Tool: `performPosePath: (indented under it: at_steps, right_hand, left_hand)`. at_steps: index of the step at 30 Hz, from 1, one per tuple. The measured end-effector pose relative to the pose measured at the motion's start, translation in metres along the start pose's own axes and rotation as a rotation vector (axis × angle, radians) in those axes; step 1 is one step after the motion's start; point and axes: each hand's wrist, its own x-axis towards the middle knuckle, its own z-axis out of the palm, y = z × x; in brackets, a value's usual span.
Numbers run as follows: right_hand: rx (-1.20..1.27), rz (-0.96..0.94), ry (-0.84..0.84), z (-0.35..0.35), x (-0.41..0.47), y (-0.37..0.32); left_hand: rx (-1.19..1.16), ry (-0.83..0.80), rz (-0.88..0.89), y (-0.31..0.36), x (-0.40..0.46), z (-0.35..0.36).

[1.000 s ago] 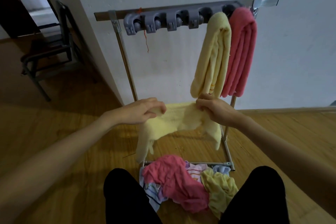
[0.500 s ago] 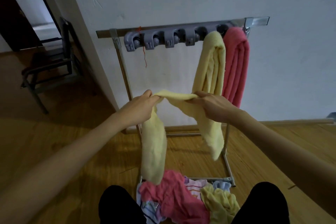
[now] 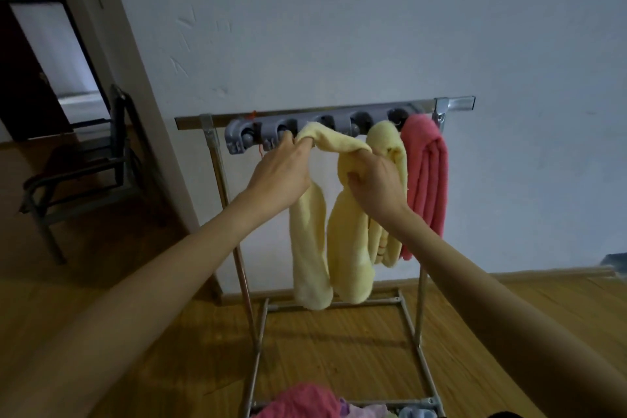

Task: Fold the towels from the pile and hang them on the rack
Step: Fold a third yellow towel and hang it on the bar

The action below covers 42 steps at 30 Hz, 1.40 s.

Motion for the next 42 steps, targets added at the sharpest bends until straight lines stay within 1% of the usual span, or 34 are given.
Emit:
performPosePath:
  at_steps: [3,7,12,18,23,29,33,38,42]
  right_hand:
    - [-0.028,0.075,-0.005,0.004,0.012,0.002]
    - [-0.057,0.095,0.040,0.004,0.026,-0.002]
    - [-0.215,0.161,0.084,0.003,0.038,-0.011]
    - [-0.370,0.249,0.017,0.014,0.047,0.001]
    - [-0.440,0.307,-0.013,0.024,0.051,0.016]
    - [-0.442,0.314,-0.002,0.035,0.052,0.032]
    - [-0.447,0.257,-0.017,0.043,0.041,0.043]
    - [-0.524,0.208,-0.119,0.053,0.021,0.055]
    - [-0.538,0.172,-0.179,0.061,0.013,0.061]
  left_hand:
    - [0.027,0.006,-0.001,-0.004,0.020,0.000]
    - [0.046,0.006,0.015,-0.009,0.040,0.002]
    - [0.056,0.017,0.008,-0.007,0.060,0.009]
    - [0.044,-0.008,0.025,0.001,0.071,0.024]
    - [0.068,-0.009,0.018,0.006,0.077,0.037]
    - [0.066,-0.005,0.030,0.008,0.083,0.056]
    - [0.016,-0.001,0.045,0.007,0.080,0.073]
    - [0.008,-0.031,0.057,0.006,0.071,0.087]
    - [0.077,-0.018,0.090,0.002,0.063,0.092]
